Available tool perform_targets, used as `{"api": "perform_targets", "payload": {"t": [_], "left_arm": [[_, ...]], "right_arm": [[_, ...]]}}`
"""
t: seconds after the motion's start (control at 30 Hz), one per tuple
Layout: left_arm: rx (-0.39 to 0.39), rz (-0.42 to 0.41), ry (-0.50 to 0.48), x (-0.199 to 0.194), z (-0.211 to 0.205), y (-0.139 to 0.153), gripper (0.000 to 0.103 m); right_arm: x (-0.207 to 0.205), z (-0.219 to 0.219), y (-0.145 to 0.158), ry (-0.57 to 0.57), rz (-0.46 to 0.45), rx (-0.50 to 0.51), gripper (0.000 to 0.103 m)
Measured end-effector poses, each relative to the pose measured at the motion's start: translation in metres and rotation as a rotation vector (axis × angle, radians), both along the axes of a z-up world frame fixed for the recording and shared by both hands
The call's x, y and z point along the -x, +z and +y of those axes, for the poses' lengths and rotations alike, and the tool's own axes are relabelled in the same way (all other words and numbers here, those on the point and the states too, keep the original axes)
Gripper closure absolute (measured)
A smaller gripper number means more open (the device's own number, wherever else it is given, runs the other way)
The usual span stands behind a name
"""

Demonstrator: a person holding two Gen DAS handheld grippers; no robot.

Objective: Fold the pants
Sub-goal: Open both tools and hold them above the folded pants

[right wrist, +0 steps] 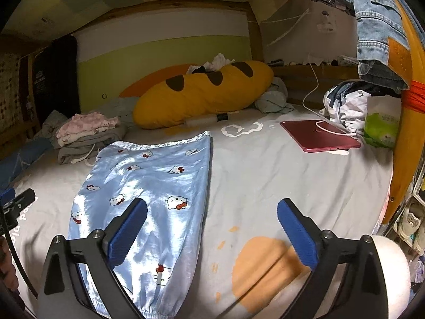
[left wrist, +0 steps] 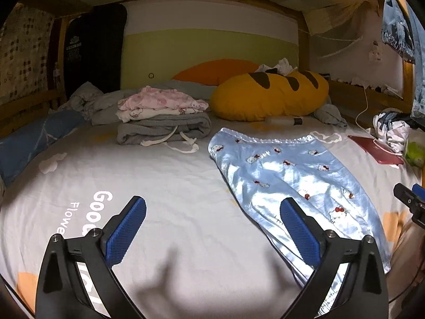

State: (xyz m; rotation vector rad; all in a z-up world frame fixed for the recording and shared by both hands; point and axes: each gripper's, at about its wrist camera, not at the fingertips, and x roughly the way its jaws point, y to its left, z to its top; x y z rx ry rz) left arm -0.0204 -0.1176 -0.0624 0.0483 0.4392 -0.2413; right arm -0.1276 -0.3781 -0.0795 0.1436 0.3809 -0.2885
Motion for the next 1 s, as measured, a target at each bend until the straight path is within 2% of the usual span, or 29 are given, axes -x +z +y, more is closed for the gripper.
{"api": "perform_targets", "payload": {"t": [0.23,0.37,0.57,0.67,0.8,0.9,1.0], "left_arm": [[-0.023,0.015,-0.014,0.002,-0.006,-0.006,0.003],[-0.007,0.059,-0.015,-0.003,-0.007,-0.005,0.003],[-0.014,0.007,0.008,0.001,-0.004,0.003,0.003],[-0.013,-0.004,-0.001,-0.003,-0.005,0.009,0.003],[-0.019,-0.013,-0.029,-0.011,-0.011,0.025,0.003],[-0.055,-0.065,-0.045,-0.021,-0.017,0.044,0.003],[-0.08,-0.106,-0.048,-0.039,-0.026,0.063,0.003]], "right_arm": [[0.002,0.006,0.0,0.017,0.013,0.007,0.004],[-0.001,0.009,0.004,0.006,0.046,0.021,0.004],[-0.004,0.006,0.003,0.031,0.057,0.02,0.004],[-0.007,0.001,0.004,0.088,0.069,-0.015,0.004],[-0.01,-0.014,0.025,0.152,0.054,-0.022,0.004],[-0.019,-0.034,0.054,0.194,0.003,0.027,0.004],[-0.036,-0.063,0.077,0.214,-0.022,-0.007,0.004]]}}
